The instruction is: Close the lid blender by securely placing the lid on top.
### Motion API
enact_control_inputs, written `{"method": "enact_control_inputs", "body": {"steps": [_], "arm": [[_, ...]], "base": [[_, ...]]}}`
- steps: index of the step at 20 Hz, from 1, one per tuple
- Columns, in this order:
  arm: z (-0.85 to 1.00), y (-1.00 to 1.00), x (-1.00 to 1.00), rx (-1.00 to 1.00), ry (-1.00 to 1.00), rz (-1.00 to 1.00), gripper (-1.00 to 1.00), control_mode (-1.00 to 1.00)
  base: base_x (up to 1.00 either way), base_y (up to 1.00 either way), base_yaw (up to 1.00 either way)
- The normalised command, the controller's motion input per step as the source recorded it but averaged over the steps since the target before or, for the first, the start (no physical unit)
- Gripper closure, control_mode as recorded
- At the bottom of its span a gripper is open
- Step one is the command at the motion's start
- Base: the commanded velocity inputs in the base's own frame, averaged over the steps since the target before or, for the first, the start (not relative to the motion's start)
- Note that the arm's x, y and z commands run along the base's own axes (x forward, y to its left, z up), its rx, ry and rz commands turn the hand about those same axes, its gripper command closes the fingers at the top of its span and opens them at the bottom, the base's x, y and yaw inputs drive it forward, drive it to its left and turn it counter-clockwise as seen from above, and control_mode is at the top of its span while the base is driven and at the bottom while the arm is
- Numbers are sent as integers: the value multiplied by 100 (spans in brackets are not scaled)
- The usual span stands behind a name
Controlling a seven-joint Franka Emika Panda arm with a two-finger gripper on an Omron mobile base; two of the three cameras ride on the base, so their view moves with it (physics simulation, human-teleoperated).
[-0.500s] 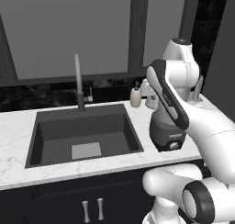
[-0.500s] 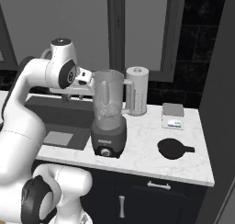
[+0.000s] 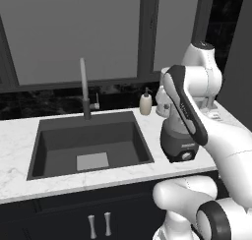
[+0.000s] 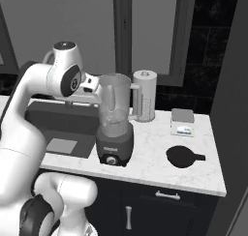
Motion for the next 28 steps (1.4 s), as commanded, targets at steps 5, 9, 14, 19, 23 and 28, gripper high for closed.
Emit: {"method": "enact_control_inputs", "body": {"steps": [5,9,14,19,23,28], "arm": [[0,-14,-32,0,-7,-8,-100,-100],[0,-18,-31,0,-9,-9,-100,-100],[-3,-24,-28,0,-7,-12,-100,-100],[-8,-25,-24,0,-5,-9,-100,-100],[-5,-25,-27,0,-2,-12,-100,-100],[-4,-30,-30,0,-1,-16,-100,-100]], "base": [[0,0,0],[0,0,0],[0,0,0],[0,0,0],[0,0,0],[0,0,0]]}}
